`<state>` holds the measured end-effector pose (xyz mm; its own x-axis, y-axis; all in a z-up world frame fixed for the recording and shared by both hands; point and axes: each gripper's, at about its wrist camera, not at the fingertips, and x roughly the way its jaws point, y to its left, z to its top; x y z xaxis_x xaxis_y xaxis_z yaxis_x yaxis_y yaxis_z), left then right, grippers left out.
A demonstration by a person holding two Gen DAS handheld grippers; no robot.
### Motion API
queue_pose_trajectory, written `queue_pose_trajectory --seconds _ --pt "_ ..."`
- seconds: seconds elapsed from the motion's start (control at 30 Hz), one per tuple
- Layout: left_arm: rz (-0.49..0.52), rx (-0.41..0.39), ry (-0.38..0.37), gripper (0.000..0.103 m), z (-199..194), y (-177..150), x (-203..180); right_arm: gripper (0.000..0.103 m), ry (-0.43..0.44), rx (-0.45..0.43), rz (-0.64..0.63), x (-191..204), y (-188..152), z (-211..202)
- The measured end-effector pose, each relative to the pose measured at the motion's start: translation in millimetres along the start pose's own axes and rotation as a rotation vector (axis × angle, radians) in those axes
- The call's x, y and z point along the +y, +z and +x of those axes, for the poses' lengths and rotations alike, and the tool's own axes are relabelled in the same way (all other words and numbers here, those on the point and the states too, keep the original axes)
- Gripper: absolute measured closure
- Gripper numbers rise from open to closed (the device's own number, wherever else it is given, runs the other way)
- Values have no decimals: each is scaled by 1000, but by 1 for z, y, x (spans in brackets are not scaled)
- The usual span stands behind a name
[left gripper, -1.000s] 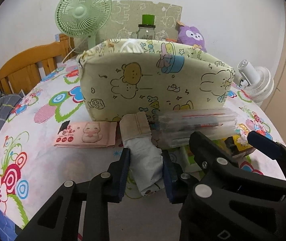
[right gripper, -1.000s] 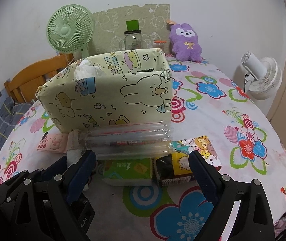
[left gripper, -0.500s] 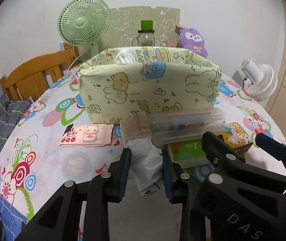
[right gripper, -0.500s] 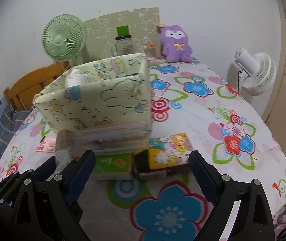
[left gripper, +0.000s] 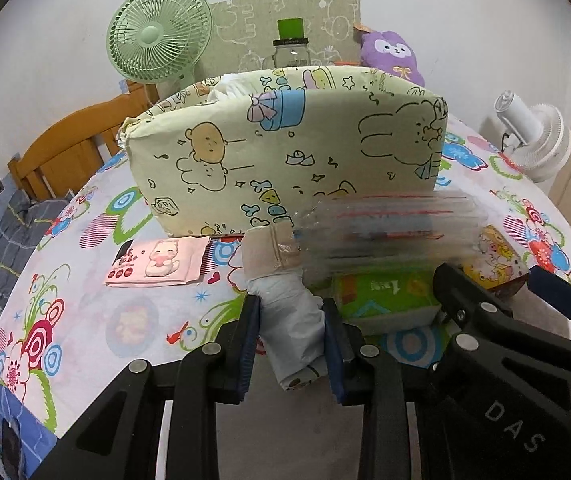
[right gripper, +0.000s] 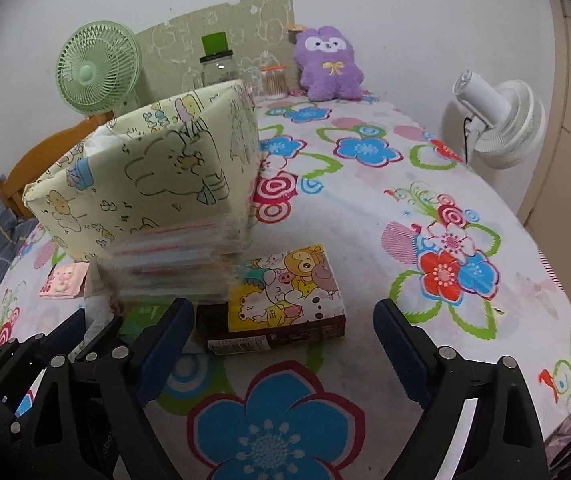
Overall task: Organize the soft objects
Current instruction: 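Lift the white pouch with the left tool while the right tool grasps the cartoon box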
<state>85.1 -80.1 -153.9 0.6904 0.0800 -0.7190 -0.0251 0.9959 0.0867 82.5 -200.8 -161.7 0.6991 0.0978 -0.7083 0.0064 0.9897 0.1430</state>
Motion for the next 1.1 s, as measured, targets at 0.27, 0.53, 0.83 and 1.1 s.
queue_pose_trajectory --seconds 0.27,0.53,0.83,1.1 --pt "0 3 5 74 4 2 -2 25 25 1 -7 5 2 5" --pt "-13 -13 -14 74 -2 1 3 33 25 -1 6 9 1 -2" --pt "-37 -58 -35 74 -21 1 14 33 2 -56 3 17 2 -26" --pt "-56 -102 -56 74 -41 7 22 33 -11 -106 -1 23 9 -48"
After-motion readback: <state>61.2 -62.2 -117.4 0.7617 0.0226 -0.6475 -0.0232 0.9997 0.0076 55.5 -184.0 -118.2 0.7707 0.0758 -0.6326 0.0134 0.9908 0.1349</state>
